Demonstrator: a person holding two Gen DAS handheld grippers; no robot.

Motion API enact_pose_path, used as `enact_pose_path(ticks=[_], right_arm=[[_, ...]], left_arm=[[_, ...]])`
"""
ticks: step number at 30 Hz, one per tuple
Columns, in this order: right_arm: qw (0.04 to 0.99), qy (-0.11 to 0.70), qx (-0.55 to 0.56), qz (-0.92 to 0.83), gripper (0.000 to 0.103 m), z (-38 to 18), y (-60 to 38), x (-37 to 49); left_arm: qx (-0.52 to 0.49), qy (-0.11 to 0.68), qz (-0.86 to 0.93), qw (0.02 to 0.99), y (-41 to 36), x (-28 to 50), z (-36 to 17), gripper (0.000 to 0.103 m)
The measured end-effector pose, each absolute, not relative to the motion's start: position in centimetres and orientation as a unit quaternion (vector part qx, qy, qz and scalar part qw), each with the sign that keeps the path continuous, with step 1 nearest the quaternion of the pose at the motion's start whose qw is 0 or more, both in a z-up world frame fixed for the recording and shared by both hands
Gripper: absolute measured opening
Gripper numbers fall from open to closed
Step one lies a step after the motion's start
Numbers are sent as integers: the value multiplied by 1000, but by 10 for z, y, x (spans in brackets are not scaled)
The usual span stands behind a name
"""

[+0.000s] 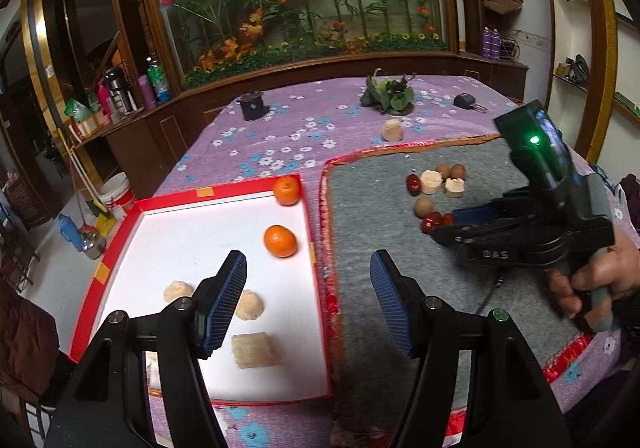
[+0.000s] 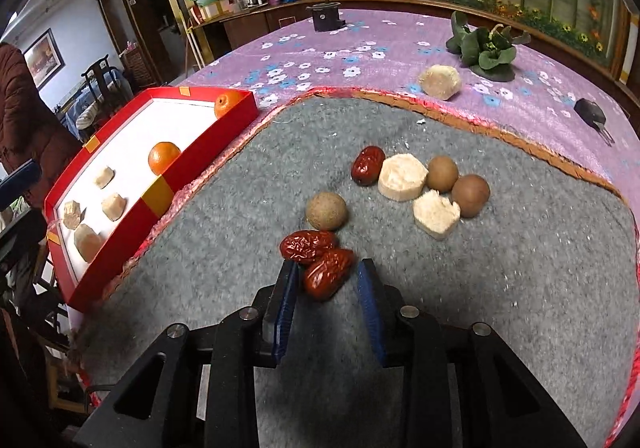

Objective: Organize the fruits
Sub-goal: 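Grasp a red date with each gripper from the mat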

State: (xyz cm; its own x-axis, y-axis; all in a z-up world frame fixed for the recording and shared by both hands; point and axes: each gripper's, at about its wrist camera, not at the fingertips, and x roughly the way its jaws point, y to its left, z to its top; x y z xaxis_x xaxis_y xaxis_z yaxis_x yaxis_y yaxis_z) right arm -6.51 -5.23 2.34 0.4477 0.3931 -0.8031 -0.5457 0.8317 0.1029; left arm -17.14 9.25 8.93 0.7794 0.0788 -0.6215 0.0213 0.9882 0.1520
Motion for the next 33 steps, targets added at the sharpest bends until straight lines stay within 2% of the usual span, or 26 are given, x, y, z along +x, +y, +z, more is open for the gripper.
enact_pose_path(ticks=[5, 9, 14, 17, 19, 21, 25, 28, 30, 33], right_arm=[[838, 451, -64, 300, 17, 24, -67, -59], [835, 451, 31, 313, 17, 34, -120, -44], [862, 419, 96, 267, 18, 42, -182, -28], [864, 429, 113, 239, 18, 33, -201, -20], [858, 451, 111, 219, 18, 25, -202, -11], [852, 466, 111, 213, 18, 20, -202, -7], [858, 464, 84, 203, 18, 20, -196, -11], [864, 459, 63, 196, 18, 20, -190, -12], [865, 458, 61, 195, 18, 20, -190, -14], [866, 457, 61, 194, 18, 19, -191, -14]], left_arm=[[84, 349, -8, 933, 78, -160, 85, 63], [94, 368, -43, 924, 59, -142, 80, 63], [94, 388, -86, 913, 31, -112, 68, 63], [95, 411, -102, 901, 15, -89, 54, 62], [93, 426, -114, 893, 6, -77, 44, 57], [95, 438, -119, 886, -2, -71, 36, 42], [97, 449, -130, 879, -10, -64, 27, 37], [93, 451, -140, 876, -11, -59, 25, 28], [92, 456, -149, 873, -13, -56, 22, 17], [88, 456, -157, 872, -15, -54, 19, 15]])
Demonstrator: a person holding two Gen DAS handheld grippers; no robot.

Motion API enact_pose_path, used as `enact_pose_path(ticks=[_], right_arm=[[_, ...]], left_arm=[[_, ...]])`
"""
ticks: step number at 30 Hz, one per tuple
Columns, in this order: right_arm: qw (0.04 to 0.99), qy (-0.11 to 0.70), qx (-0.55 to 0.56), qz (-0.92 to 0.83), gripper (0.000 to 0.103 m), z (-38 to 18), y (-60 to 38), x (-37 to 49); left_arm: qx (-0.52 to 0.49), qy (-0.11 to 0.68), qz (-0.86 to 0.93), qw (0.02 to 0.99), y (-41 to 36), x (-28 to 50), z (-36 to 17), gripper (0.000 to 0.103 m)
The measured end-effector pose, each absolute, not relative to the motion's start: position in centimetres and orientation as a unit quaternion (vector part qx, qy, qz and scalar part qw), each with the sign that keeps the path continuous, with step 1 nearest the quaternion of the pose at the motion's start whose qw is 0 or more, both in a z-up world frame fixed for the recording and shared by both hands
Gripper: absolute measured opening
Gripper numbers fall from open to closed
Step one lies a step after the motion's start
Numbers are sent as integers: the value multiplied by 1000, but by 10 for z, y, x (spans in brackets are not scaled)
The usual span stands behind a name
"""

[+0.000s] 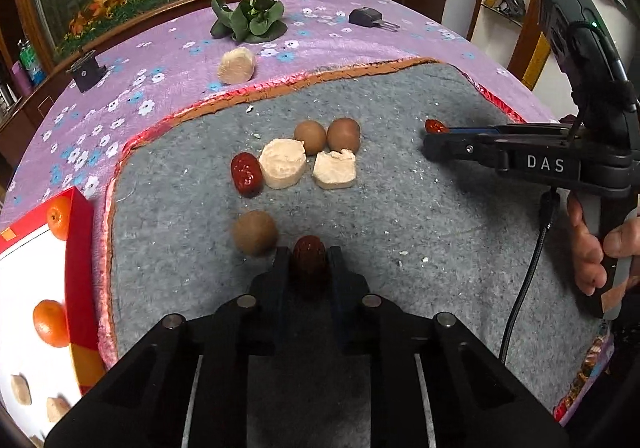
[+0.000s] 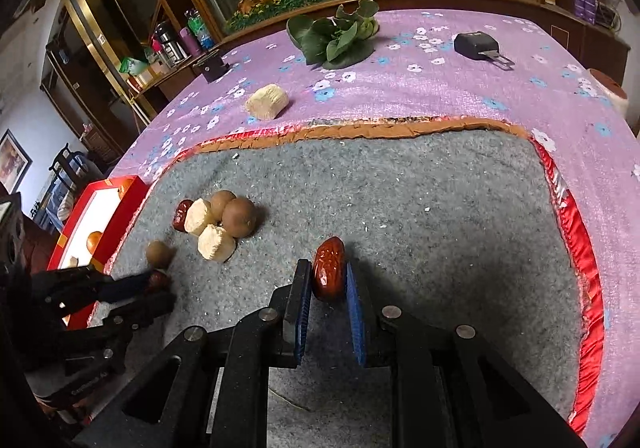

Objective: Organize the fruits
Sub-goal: 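Grasp a red date with each gripper from the mat, then carry both red dates over the white tray and open both grippers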

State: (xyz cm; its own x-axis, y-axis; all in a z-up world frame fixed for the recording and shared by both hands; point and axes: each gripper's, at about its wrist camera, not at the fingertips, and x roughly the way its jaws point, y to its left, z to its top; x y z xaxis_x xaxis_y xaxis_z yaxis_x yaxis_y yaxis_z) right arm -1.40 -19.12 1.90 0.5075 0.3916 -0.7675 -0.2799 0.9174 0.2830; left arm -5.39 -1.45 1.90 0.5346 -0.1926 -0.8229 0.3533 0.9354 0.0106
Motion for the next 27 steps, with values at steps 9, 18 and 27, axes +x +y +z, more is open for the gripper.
enact_pose_path(ticks=[9, 18, 27], right_arm=[[881, 437, 11, 183, 18, 21, -177, -21], [879, 408, 38, 246, 18, 37, -157, -34], [852, 384, 8, 356, 17, 65, -52, -62]], left_arm=[[70, 446, -141, 881, -7, -58, 22, 15], [32, 406, -106, 907, 28, -92, 49, 15], [-4, 360, -22, 933, 103, -130, 74, 15]])
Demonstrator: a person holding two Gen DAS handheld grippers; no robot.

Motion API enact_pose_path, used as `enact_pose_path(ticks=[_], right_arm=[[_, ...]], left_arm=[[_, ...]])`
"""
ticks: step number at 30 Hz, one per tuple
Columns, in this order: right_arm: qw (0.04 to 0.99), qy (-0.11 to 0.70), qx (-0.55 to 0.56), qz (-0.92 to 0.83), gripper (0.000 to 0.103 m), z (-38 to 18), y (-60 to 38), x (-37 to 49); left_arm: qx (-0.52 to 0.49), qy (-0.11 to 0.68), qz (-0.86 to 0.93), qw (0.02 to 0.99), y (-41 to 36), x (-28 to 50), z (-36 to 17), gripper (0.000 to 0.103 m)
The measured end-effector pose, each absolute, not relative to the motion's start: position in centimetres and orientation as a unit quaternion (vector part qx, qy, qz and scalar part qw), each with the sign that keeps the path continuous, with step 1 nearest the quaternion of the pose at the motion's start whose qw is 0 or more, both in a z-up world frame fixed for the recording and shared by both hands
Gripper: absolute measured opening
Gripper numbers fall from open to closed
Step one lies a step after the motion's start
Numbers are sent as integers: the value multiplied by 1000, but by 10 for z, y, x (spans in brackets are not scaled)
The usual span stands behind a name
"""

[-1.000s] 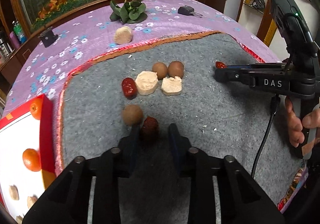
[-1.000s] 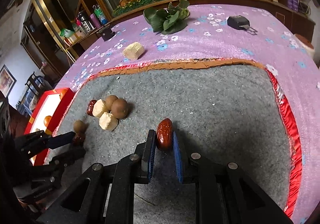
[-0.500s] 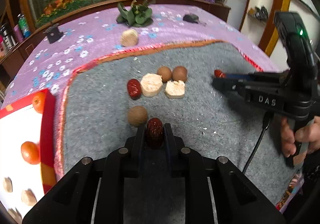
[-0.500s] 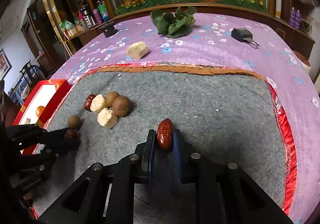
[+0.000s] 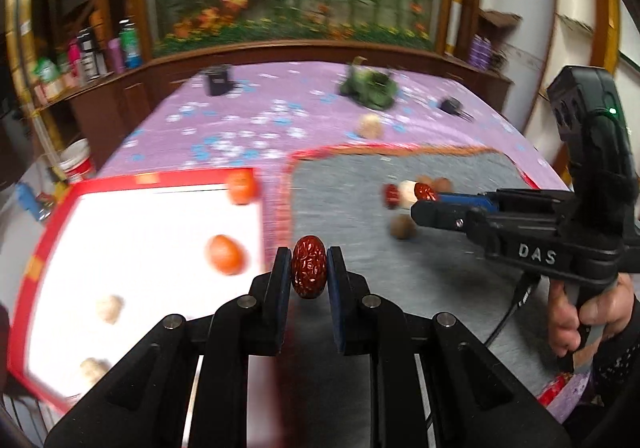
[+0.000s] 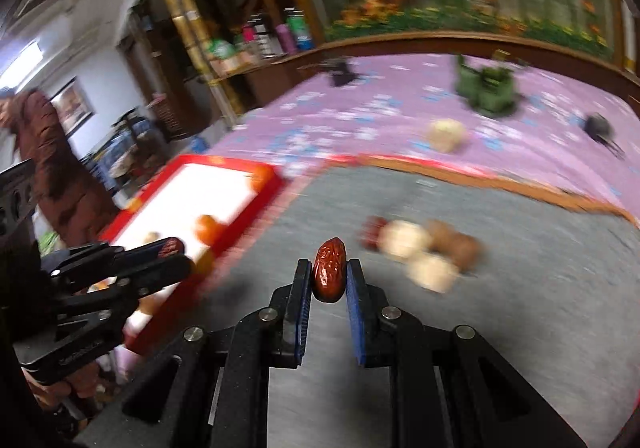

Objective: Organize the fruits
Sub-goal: 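Carry both red dates over the white tray and open both grippers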

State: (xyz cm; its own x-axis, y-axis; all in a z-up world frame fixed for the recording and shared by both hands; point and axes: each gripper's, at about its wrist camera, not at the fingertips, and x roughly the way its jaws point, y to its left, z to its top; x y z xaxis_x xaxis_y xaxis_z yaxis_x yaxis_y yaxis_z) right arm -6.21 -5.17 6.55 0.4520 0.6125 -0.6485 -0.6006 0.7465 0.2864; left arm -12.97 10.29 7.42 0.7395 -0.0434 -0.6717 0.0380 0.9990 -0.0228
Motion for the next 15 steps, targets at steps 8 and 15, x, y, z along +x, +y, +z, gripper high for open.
enact_pose_path(ticks=[8, 15], right_arm=[[824, 376, -14, 423, 17, 72, 42, -84], [798, 395, -52, 451, 17, 51, 101, -104]], left_arm=[[-26, 352, 74, 933, 178, -147, 66, 15], [-39, 366, 109, 923, 211, -154, 45, 15]])
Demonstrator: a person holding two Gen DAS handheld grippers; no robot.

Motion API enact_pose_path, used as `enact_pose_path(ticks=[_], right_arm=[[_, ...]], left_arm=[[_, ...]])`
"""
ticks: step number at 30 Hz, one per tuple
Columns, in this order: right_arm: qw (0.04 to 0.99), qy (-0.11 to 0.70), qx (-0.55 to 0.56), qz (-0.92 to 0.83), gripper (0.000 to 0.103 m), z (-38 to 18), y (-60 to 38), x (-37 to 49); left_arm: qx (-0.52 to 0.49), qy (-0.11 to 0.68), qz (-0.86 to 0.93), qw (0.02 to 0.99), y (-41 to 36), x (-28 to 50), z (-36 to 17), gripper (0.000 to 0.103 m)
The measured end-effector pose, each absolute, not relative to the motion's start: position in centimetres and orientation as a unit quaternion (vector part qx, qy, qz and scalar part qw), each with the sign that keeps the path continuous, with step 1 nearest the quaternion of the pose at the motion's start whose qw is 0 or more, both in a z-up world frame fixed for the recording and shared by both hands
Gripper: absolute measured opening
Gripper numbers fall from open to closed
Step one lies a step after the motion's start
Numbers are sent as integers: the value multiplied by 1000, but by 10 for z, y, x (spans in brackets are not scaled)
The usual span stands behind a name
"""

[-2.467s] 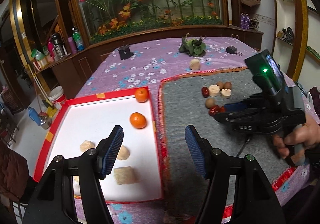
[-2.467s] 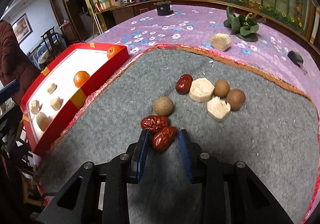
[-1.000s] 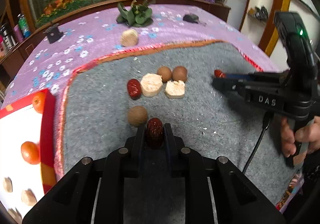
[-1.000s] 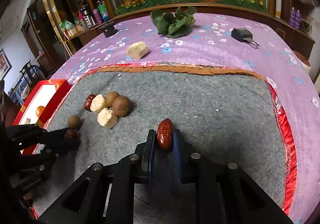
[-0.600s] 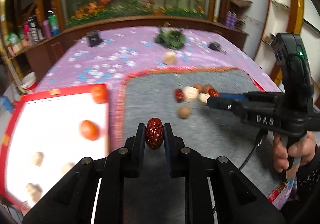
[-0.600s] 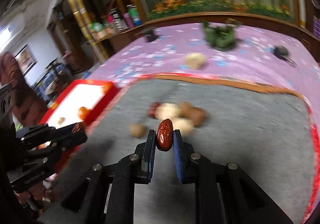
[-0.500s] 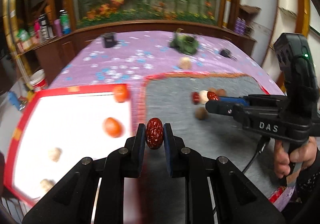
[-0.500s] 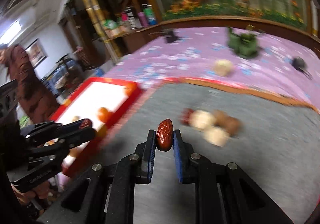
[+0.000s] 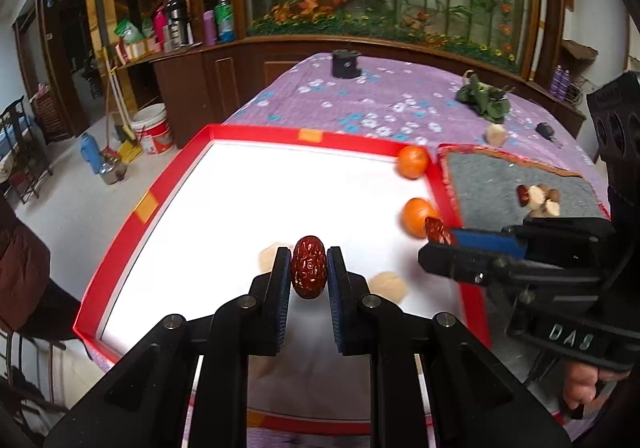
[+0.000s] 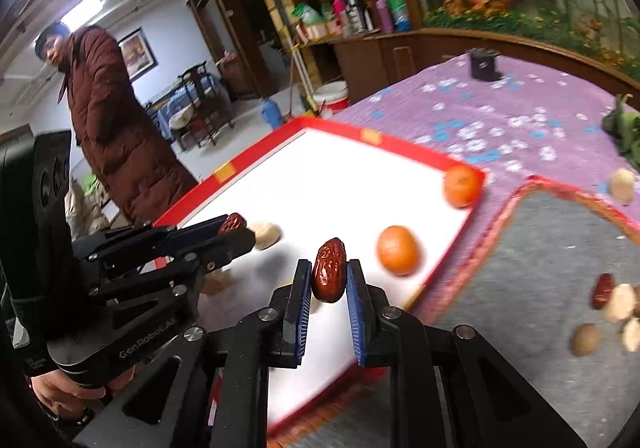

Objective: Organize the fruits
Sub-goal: 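Carry both red dates over the white tray and open both grippers, then grasp a brown nut with the left gripper while the right grasps a pale cake cube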

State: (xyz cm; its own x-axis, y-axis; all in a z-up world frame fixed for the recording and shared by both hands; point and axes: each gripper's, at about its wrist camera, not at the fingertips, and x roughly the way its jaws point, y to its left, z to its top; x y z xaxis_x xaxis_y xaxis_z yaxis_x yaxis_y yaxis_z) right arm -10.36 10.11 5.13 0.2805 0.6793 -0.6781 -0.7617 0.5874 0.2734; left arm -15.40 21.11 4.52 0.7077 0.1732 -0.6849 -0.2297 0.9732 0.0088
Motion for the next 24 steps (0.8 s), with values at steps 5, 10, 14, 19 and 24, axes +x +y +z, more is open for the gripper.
enact_pose_path(ticks=[5, 10, 14, 19, 24], right_arm=[[795, 406, -65, 446, 18, 39, 110, -103], [796, 401, -64, 449, 24, 43, 107, -103], [799, 385, -49, 459, 29, 54, 95, -105], [821, 367, -24, 436, 31, 69, 52, -91], [849, 376, -10, 371, 35, 69, -16, -70]], left_arm=[[-41, 373, 121, 919, 219, -156, 37, 15], [-35, 374, 151, 914, 221, -156, 38, 19], [-30, 354, 157, 921, 217, -160, 47, 61], [-6, 331, 123, 935, 188, -160, 63, 63], [23, 335, 58, 940, 145, -149, 66, 63]])
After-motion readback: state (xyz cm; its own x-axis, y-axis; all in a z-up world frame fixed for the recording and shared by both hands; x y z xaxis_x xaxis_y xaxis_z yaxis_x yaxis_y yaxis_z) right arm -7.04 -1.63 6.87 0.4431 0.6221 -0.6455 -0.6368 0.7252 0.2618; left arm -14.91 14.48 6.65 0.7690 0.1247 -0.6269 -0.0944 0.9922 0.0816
